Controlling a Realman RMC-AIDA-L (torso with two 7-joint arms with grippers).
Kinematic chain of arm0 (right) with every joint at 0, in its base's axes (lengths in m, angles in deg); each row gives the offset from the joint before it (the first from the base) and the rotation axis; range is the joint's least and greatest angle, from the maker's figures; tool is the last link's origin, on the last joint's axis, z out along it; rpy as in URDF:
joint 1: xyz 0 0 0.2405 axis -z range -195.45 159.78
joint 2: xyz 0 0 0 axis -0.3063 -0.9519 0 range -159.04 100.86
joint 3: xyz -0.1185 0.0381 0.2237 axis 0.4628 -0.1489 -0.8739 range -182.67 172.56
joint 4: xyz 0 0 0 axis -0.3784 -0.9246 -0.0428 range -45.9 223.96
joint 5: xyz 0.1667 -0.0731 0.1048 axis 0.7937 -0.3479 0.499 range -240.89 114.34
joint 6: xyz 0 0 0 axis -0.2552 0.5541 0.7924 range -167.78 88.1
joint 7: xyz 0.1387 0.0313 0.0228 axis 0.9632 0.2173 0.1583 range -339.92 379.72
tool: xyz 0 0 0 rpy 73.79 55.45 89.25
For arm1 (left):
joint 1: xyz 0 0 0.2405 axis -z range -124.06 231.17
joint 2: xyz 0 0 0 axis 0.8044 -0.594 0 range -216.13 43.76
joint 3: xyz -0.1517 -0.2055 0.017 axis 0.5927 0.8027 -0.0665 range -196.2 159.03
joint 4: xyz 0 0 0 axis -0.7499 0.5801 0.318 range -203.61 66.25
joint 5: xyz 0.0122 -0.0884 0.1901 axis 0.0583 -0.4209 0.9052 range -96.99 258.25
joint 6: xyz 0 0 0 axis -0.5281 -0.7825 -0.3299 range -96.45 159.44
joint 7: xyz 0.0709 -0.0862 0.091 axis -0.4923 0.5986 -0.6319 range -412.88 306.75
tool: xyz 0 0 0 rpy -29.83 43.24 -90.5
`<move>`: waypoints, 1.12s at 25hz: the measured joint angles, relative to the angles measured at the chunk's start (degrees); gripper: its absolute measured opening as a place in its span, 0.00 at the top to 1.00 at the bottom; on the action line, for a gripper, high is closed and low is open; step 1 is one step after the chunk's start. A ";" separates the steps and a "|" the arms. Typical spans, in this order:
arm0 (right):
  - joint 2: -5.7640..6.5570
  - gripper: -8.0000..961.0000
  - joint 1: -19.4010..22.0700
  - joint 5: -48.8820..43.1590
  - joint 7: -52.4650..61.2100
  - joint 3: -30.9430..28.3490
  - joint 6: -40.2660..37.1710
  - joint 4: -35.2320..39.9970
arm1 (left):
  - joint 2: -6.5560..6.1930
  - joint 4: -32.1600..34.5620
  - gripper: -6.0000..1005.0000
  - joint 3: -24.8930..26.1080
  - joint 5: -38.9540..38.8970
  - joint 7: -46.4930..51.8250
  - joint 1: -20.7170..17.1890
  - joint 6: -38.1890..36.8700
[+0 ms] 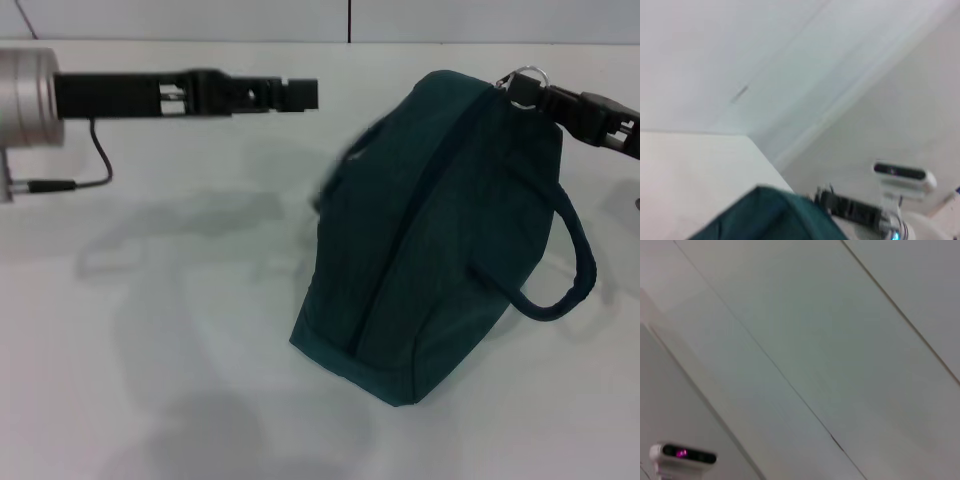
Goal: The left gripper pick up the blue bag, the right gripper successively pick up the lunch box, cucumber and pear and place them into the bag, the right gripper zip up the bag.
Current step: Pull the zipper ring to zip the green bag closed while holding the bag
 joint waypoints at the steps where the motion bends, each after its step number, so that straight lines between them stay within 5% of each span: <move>1: -0.01 0.99 0.01 -0.03 -0.13 0.01 -0.05 0.00 | -0.44 0.43 0.70 0.04 0.53 1.19 0.60 0.00; 5: -0.13 0.99 -0.01 -0.16 -0.53 0.04 -0.16 -0.02 | -1.14 2.18 0.56 -0.04 3.76 3.93 3.16 0.00; 8: -0.28 0.99 0.00 -0.19 -0.80 0.06 -0.22 -0.03 | -1.09 3.53 0.56 -0.62 5.51 5.06 4.86 -0.02; 11: -0.34 0.99 0.03 -0.21 -0.90 0.07 -0.06 -0.03 | -0.68 3.90 0.55 -2.05 9.69 7.49 8.07 -0.06; 16: -0.69 0.99 -0.07 -0.25 -1.65 0.07 0.18 -0.03 | 0.39 3.92 0.38 -2.58 17.85 11.73 13.76 0.21; 28: -0.82 0.99 -0.12 -0.25 -2.27 -0.12 0.16 -0.12 | 1.35 3.24 0.33 -3.17 23.77 16.53 19.56 1.90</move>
